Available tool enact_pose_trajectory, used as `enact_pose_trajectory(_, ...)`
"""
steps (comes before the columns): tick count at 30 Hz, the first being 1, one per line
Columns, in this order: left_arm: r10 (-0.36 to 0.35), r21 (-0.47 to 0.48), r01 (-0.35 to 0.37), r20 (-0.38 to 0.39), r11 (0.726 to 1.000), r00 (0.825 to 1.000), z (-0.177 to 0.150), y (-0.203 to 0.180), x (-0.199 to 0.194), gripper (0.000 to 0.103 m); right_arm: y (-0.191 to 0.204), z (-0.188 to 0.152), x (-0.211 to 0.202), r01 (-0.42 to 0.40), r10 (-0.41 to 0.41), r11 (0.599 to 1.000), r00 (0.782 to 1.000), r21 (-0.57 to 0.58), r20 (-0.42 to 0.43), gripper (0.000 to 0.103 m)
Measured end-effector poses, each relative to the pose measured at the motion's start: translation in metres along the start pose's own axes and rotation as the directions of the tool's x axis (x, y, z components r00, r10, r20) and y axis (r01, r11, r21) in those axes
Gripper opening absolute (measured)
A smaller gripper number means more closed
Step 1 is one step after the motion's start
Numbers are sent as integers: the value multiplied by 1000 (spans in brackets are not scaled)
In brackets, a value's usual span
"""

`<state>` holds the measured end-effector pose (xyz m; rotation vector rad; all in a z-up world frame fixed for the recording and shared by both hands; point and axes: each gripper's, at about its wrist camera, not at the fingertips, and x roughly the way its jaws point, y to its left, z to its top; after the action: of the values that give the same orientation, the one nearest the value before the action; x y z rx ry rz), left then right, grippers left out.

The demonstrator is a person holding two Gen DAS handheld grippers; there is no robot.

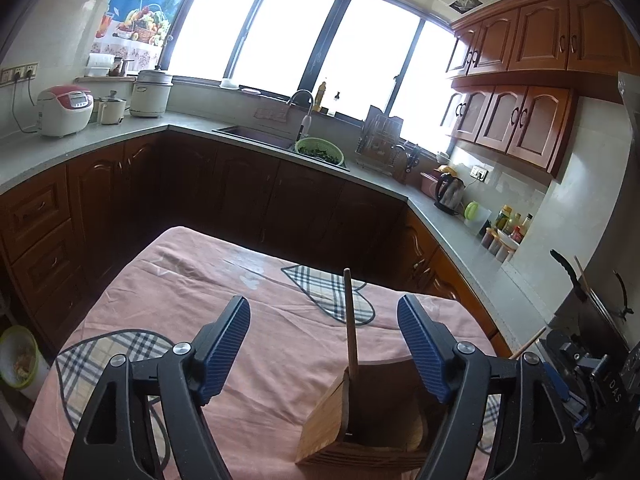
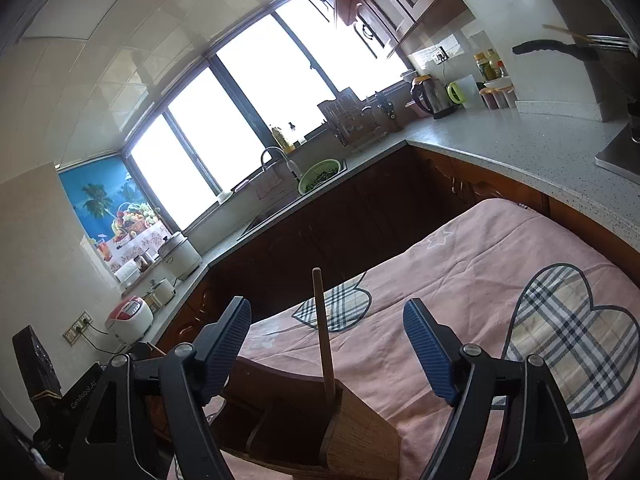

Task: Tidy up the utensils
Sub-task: 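Open both tools to release the chopsticks inside the holder, then move both tools back down to the remaining chopsticks on the cloth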

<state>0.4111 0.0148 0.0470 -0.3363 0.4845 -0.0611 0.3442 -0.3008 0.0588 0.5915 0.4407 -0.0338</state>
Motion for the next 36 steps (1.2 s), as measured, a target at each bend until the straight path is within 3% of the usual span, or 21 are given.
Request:
enact_pose_trajectory(3, 2, -3, -2, -13, 1000, 1000, -6, 4, -14, 83, -3, -3, -16, 1, -1, 1000, 1000, 2, 12, 96)
enact_pose_trajectory(13, 18, 17, -17, -86, 1000, 996, -29, 16, -69, 85, -16, -24, -66, 32, -31, 999, 999, 14, -15, 97)
enact_pose_trajectory(21, 23, 1, -23, -145, 1000, 989, -48, 33, -108, 85, -11, -53, -102, 77, -81, 995, 995, -62, -61, 97)
enact_pose_trajectory(36, 24, 35, -15, -270, 999, 962, -82, 24, -134, 85, -13, -109, -129, 143, -166, 977, 976, -157, -142, 97)
